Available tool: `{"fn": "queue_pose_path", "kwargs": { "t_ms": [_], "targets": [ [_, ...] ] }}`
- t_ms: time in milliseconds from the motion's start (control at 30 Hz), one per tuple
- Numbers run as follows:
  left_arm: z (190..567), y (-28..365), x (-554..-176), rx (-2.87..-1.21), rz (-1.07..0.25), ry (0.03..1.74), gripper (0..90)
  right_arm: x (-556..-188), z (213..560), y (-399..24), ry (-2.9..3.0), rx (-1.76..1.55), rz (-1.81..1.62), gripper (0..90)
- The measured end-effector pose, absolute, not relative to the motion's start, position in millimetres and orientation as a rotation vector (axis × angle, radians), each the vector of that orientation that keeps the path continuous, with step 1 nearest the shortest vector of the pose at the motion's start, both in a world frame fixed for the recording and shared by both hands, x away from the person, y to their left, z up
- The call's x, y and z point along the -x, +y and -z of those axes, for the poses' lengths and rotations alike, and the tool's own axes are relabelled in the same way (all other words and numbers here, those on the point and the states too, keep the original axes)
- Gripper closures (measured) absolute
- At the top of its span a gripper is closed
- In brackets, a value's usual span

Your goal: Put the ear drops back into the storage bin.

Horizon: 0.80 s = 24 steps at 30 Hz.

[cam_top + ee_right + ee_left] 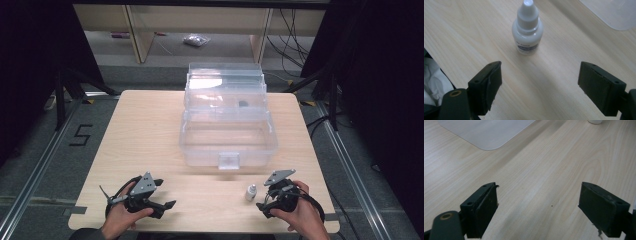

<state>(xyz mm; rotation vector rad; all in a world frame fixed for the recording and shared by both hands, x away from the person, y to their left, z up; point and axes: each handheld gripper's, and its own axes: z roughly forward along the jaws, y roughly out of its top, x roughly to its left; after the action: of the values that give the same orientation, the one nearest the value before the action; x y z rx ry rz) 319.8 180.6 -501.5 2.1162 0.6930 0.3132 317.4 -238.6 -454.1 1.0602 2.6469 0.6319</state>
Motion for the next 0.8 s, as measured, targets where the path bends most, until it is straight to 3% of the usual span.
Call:
{"fn": "queue_pose_path", "kwargs": {
  "t_ms": [800],
  "targets": [
    [502.4,180.6,-320.3,-2.109,-0.321,0.691,14.8,-336.4,452.6,-207.6,2.764,-0.932,-0.474,24.2]
  ]
}}
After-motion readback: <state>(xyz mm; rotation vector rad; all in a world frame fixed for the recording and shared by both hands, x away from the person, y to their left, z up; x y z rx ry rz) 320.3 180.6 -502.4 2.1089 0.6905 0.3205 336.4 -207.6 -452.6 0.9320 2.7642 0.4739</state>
